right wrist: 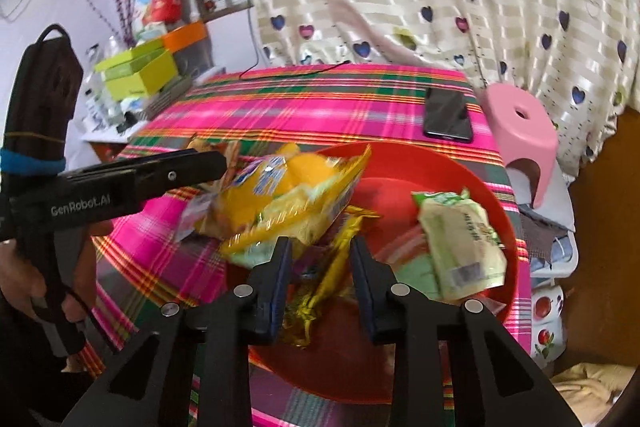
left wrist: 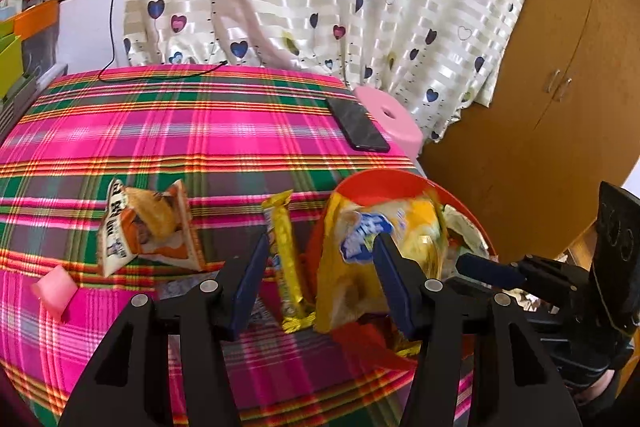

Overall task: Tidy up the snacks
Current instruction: 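Open left tool to drop the yellow bag while right tool drops the white bag into the basket, then withdraw both tools from the basket toward the remaining snacks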

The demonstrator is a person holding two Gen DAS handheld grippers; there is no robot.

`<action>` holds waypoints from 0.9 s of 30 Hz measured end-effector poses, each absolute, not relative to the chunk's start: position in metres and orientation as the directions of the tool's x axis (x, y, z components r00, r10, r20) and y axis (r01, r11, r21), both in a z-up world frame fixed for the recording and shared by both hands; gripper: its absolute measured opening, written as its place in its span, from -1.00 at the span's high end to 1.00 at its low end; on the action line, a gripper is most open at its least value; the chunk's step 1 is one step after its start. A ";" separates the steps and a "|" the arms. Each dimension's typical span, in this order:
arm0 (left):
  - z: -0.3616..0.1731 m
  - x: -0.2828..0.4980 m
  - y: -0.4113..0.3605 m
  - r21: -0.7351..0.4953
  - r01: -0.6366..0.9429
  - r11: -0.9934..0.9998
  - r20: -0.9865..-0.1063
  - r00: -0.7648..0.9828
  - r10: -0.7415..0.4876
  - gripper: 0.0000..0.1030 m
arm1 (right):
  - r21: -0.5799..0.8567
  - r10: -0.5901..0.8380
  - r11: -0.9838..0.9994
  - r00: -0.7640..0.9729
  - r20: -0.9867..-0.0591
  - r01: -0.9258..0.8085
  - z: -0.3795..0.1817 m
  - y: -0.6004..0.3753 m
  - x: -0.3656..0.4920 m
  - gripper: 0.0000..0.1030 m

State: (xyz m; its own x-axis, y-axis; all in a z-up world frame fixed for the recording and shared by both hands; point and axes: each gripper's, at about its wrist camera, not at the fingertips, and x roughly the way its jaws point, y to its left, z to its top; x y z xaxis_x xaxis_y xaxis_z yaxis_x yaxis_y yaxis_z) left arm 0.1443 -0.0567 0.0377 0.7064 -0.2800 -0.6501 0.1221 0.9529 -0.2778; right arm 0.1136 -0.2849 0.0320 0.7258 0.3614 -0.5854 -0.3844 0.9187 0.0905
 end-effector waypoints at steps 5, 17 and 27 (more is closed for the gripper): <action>0.026 0.147 -0.053 -0.247 0.087 0.965 -0.688 0.685 -0.238 -0.08 | 0.081 0.376 0.909 0.722 -0.581 -0.408 0.033 -0.277 0.108 0.51; 0.020 0.188 -0.104 -0.161 0.222 0.962 -0.710 0.651 -0.269 -0.08 | 0.122 0.344 0.932 0.729 -0.592 -0.342 0.029 -0.297 0.117 0.51; 0.035 0.181 -0.081 -0.192 0.175 0.966 -0.657 0.708 -0.259 -0.08 | 0.147 0.326 0.944 0.759 -0.564 -0.296 0.038 -0.308 0.135 0.51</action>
State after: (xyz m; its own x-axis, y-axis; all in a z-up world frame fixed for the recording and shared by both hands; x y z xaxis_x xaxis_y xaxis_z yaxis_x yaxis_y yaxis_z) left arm 0.1810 -0.0810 0.0353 0.7082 -0.2588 -0.6569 0.1752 0.9657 -0.1916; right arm 0.1351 -0.3080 0.0379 0.7591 0.3260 -0.5635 -0.2963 0.9437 0.1468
